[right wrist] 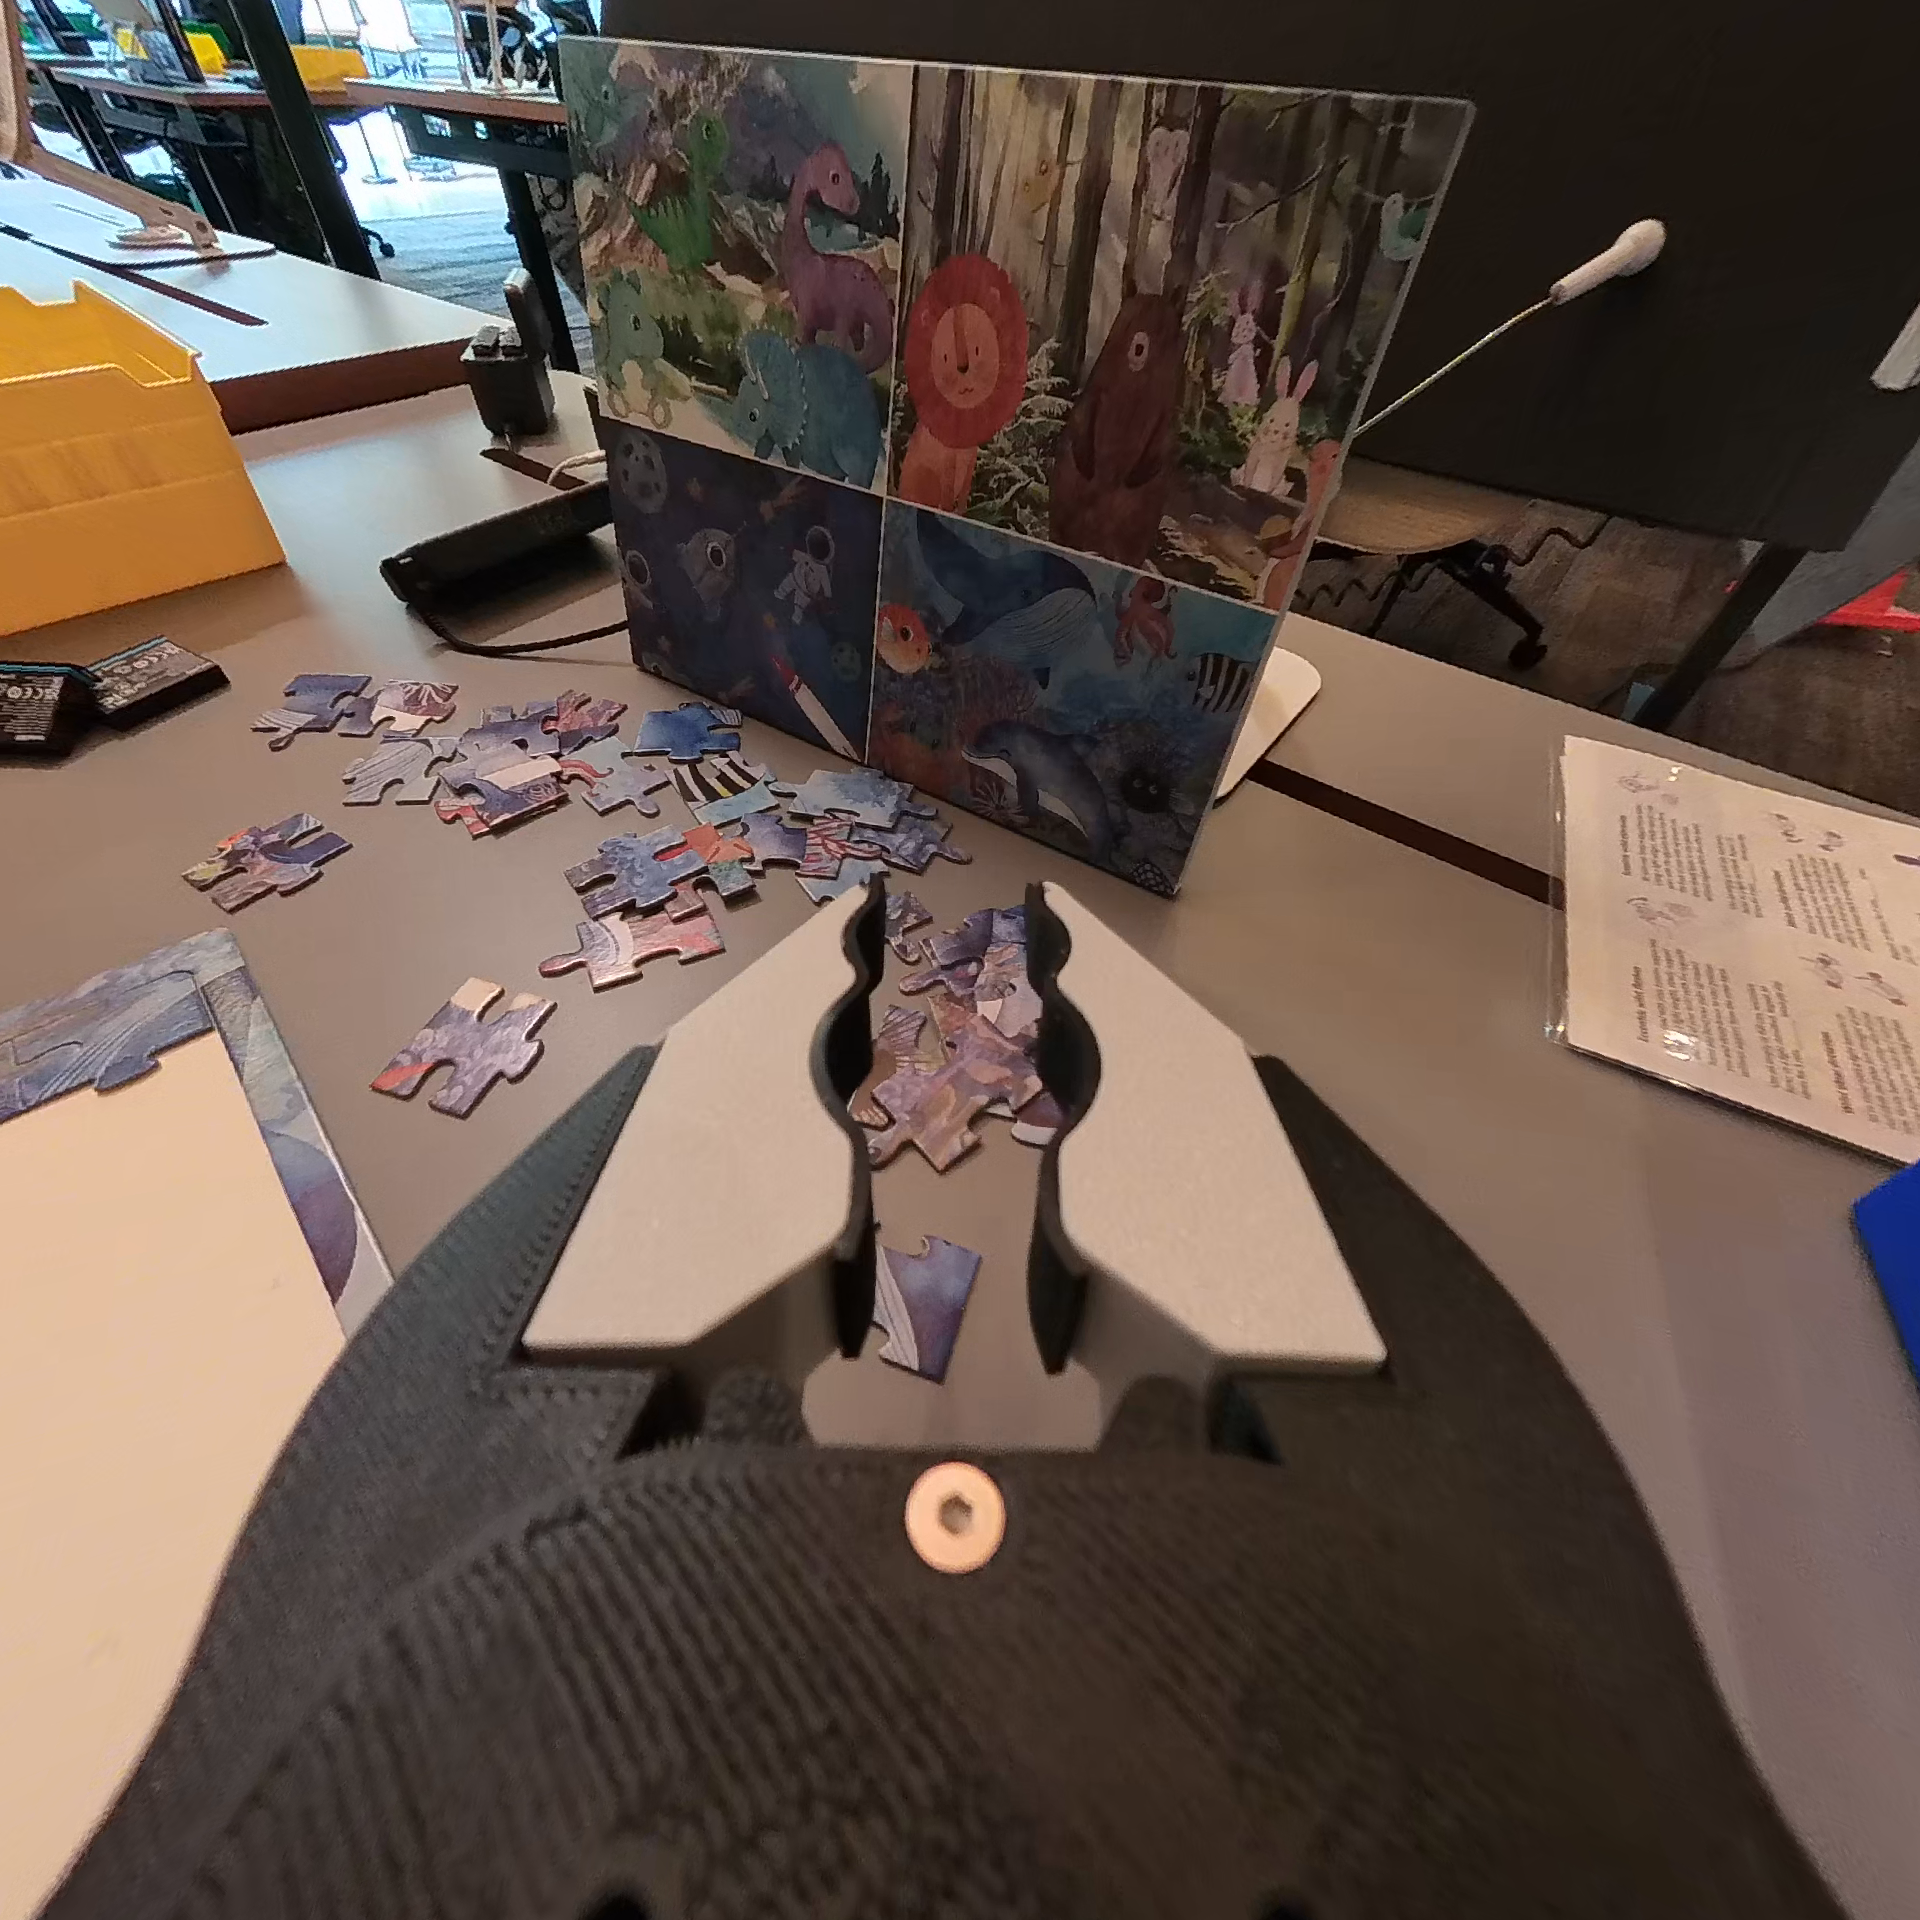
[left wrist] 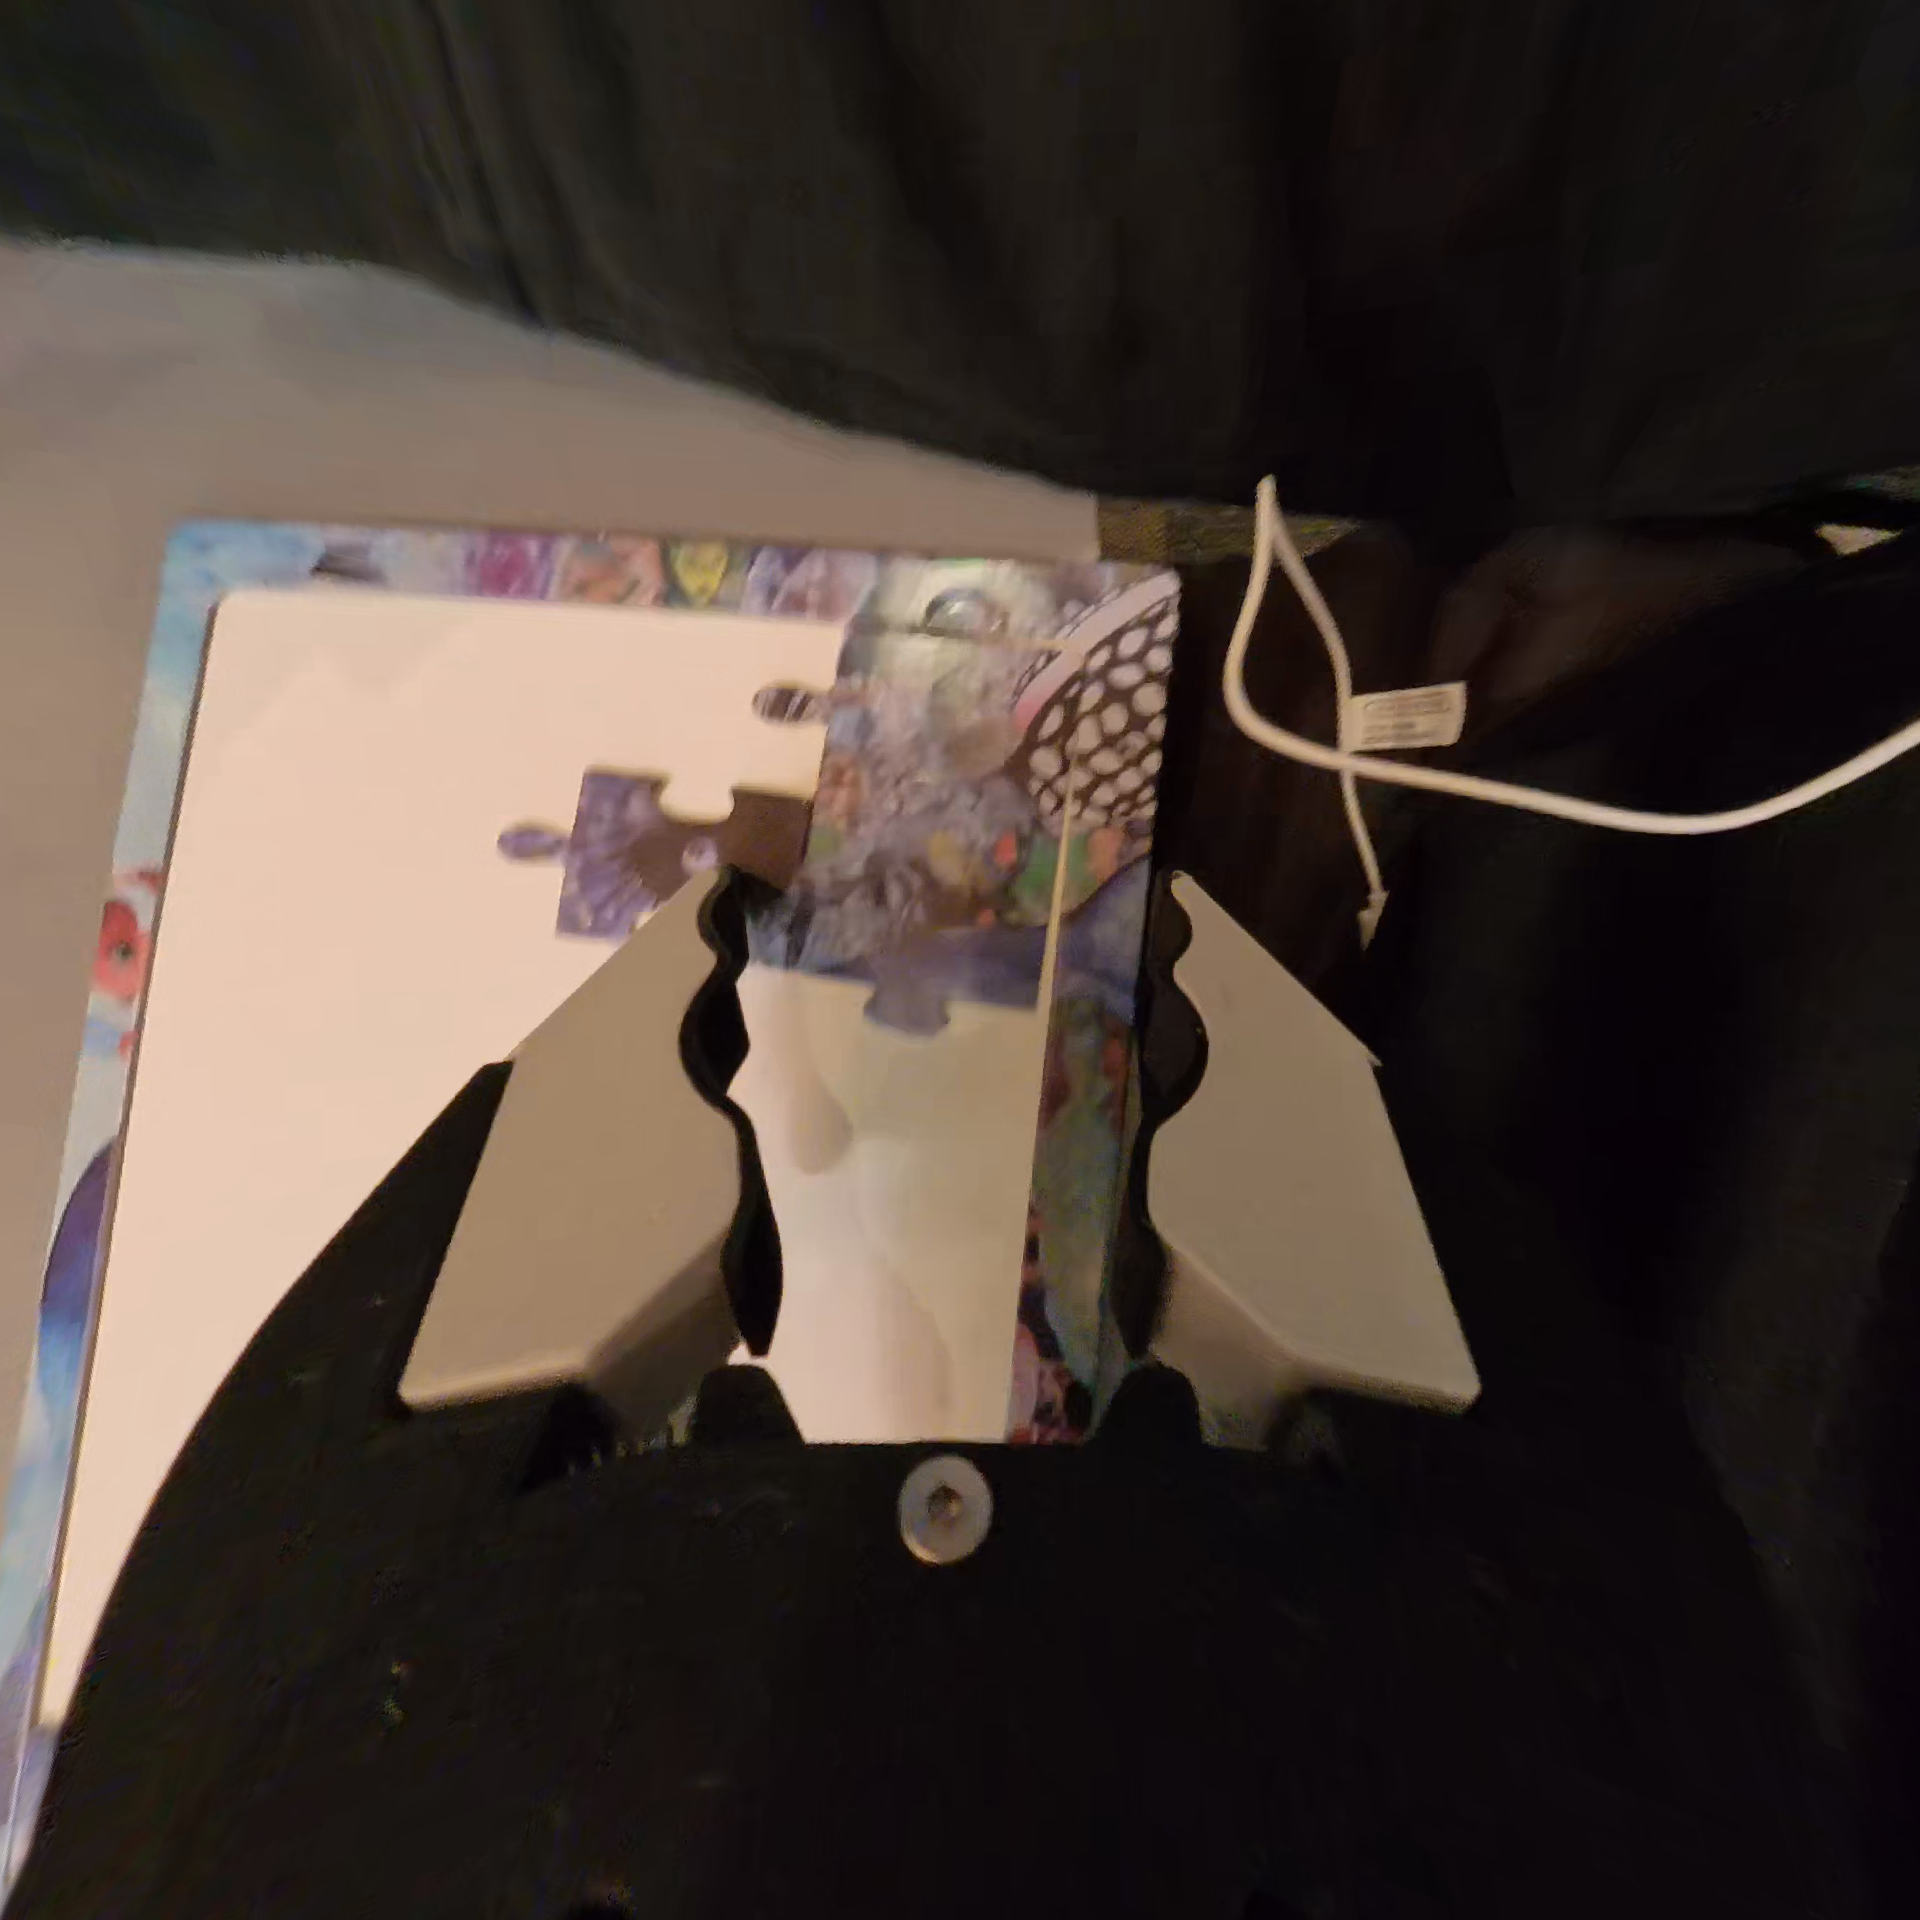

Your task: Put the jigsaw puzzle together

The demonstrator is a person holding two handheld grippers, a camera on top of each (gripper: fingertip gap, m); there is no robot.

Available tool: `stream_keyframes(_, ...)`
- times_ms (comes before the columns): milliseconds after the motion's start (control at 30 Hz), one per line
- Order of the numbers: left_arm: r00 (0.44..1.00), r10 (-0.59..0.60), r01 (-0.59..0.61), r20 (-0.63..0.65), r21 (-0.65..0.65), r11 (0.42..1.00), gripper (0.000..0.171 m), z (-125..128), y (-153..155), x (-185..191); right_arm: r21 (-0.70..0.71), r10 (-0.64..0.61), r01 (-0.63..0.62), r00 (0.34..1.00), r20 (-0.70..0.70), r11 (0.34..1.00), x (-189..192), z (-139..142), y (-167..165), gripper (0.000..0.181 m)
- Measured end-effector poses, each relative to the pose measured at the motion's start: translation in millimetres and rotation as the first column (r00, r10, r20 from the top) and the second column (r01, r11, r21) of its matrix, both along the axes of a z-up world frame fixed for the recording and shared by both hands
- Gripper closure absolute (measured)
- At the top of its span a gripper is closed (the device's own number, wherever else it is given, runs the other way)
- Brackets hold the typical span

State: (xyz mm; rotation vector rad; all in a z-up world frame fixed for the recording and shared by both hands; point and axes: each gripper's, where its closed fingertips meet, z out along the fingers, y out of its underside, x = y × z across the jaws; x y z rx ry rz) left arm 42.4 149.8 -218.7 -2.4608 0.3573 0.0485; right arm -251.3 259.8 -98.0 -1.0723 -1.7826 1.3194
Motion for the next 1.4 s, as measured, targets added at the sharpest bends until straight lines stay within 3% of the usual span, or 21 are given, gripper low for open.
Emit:
stream_keyframes(233, 0.985, 0.115, -0.116, 0.128, 0.004, 0.993, 0.097, 4, -29, 6, 0.006, 0.005, -0.005, 1.0, 0.012, 1.0, 0, -3, -2, 0.154)
stream_keyframes(700, 0.989, 0.13, -0.136, 0.075, 0.079, 0.988, 0.122, 2, -15, 10, 0.013, -0.007, 0.007, 0.998, 0.055, 1.0, -5, -18, 2, 0.154)
stream_keyframes(1000, 0.987, 0.126, -0.136, 0.095, 0.105, 0.985, 0.127, 2, -8, 12, 0.02, -0.024, 0.023, 0.999, 0.048, 1.0, -5, -16, 6, 0.154)
stream_keyframes(1200, 0.98, 0.156, -0.17, 0.123, 0.107, 0.98, 0.127, 2, -6, 9, -0.007, -0.022, 0.022, 0.999, 0.041, 1.0, -4, -12, 8, 0.154)
stream_keyframes(1400, 0.932, 0.26, -0.293, 0.254, 0.104, 0.95, 0.129, 6, -4, -4, 0.006, -0.025, 0.024, 0.999, 0.039, 1.0, -4, -12, 8, 0.154)
